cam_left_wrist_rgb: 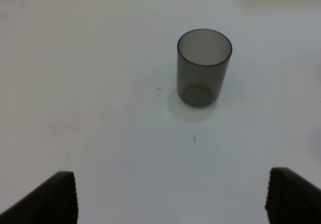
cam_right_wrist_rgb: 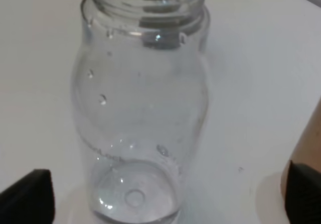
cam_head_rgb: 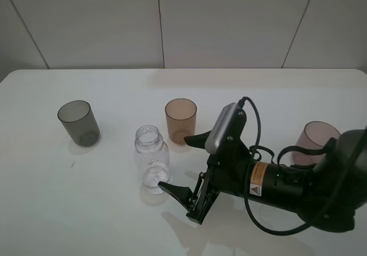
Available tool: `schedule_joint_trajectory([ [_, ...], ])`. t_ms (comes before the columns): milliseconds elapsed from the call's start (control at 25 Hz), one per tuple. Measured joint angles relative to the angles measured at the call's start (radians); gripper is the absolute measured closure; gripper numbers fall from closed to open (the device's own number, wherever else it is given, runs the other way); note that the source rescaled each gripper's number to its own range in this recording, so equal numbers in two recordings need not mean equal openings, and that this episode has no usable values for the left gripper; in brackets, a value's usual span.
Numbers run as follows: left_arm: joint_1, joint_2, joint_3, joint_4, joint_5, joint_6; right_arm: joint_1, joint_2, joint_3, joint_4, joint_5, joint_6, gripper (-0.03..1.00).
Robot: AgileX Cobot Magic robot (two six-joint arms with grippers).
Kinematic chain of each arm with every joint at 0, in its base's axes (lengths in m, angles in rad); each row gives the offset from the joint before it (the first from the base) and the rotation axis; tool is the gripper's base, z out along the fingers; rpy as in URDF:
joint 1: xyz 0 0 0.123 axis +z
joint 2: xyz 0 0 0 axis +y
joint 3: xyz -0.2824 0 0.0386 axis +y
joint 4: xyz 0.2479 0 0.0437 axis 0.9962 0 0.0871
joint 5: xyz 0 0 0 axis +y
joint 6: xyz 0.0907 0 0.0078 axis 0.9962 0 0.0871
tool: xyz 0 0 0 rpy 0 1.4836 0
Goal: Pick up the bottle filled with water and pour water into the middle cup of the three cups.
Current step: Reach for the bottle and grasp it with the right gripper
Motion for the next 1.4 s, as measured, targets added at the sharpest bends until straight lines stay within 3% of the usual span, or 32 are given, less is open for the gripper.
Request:
schedule_joint_trajectory([
  [1400, 0.000, 0.000, 0.000, 0.000, 0.000, 0.000, 0.000, 0.160, -0.187, -0.105, -0.020, 0.083, -0.03],
])
